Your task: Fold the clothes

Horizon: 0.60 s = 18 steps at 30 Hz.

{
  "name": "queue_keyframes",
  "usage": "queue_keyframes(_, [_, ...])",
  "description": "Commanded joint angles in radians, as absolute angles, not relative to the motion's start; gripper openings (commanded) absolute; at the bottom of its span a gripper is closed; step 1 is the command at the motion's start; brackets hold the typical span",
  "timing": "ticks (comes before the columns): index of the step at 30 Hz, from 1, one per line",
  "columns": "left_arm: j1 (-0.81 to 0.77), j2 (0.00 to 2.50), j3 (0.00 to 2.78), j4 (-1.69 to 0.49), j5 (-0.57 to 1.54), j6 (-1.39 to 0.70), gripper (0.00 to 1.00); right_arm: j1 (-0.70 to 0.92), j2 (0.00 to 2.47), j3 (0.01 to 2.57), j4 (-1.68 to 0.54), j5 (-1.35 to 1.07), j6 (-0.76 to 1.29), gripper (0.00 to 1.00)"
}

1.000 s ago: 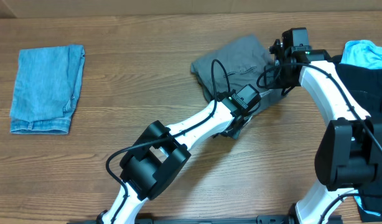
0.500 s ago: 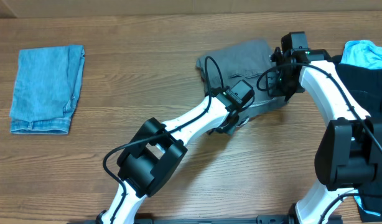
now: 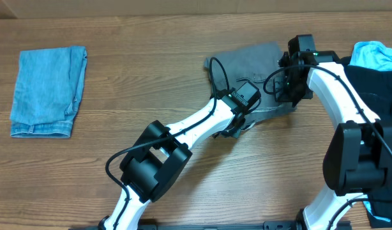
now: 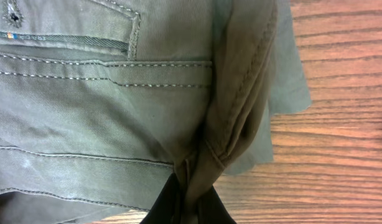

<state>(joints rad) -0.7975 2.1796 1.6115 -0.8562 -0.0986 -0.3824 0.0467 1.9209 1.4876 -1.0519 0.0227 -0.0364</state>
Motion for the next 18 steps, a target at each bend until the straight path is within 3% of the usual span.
queue_keyframes(1, [-0.781, 2.173, 1.599, -0.852, -0.113, -0.363, 0.04, 0.044, 1.925, 1.496, -1.074, 0.022, -0.025, 0.04])
queue_keyframes(9, [-0.735, 2.172, 1.602, -0.849, -0.101, -0.367, 0.04, 0.044, 1.925, 1.496, -1.101, 0.025, 0.001, 0.04])
queue_keyframes(11, [-0.731, 2.169, 1.603, -0.850, -0.096, -0.366, 0.04, 0.044, 1.925, 1.496, -1.102, 0.024, 0.001, 0.37])
queue_keyframes(12, [-0.731, 2.164, 1.607, -0.850, -0.096, -0.360, 0.04, 0.044, 1.925, 1.496, -1.103, 0.025, 0.001, 0.46])
queue_keyframes(15, [-0.731, 2.103, 1.682, -0.866, -0.103, -0.336, 0.04, 0.044, 1.924, 1.505, -1.116, 0.025, 0.019, 0.46])
queue_keyframes(18, [-0.715, 2.030, 1.785, -0.889, -0.109, -0.336, 0.04, 0.044, 1.924, 1.555, -1.184, 0.023, 0.031, 0.63])
